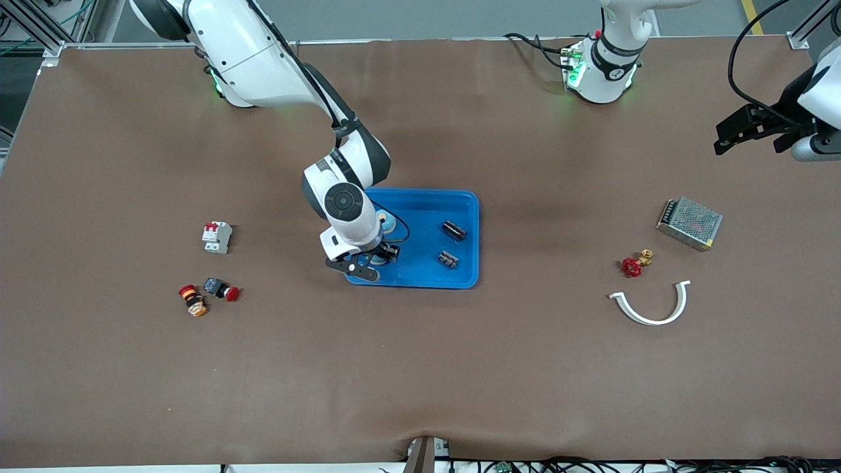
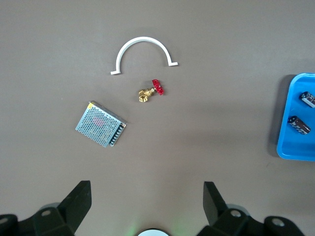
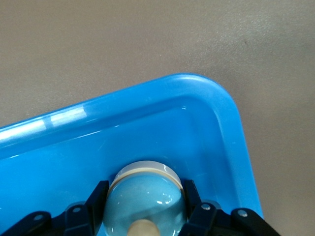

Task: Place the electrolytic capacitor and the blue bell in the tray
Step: 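Carry the blue bell to the tray with the right gripper, then open the right gripper to release the bell in the tray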

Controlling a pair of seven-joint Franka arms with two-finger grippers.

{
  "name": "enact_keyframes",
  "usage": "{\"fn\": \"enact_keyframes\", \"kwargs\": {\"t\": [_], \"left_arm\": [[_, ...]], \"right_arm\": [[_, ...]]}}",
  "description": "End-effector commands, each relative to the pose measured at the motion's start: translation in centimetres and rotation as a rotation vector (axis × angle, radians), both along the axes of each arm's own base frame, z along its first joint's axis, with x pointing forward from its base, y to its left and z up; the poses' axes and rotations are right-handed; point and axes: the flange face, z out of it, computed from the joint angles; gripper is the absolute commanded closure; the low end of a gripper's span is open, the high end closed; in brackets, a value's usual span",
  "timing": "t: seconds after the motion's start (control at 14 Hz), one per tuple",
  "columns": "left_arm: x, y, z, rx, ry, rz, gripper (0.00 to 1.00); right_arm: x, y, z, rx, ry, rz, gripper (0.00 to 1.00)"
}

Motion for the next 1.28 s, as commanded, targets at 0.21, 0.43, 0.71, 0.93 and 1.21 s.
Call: {"fn": "enact_keyframes", "kwargs": {"t": [0.21,0.43,0.71,0.93,1.21], "left_arm": [[-0.4,-0.4,1.0,-0.017,-0.010,-0.016,0.00],[-0.4,-0.5,0.9,-0.017,-0.007,-0.025,0.00],[-0.8,-0.4,1.3,-0.016,-0.004,-0.029,0.00],[-0.9,-0.4,1.2,-0.016,-0.001,-0.029,0.00],[-0.9,-0.7,1.1,-0.014,0.001,-0.033,0.00]], "right_arm": [[0.4,0.3,0.6,-0.017,-0.022,0.007,0.00],[0.2,0.2,2.4,-0.024,-0.011,0.017,0.00],[-1.2,-1.0,9.4,-0.038,0.014,0.051,0.00],[-2.6,-2.9,14.8,-0.041,0.021,0.091,0.00],[-3.9,-6.3,22.1,-0.041,0.031,0.152,0.00]]}}
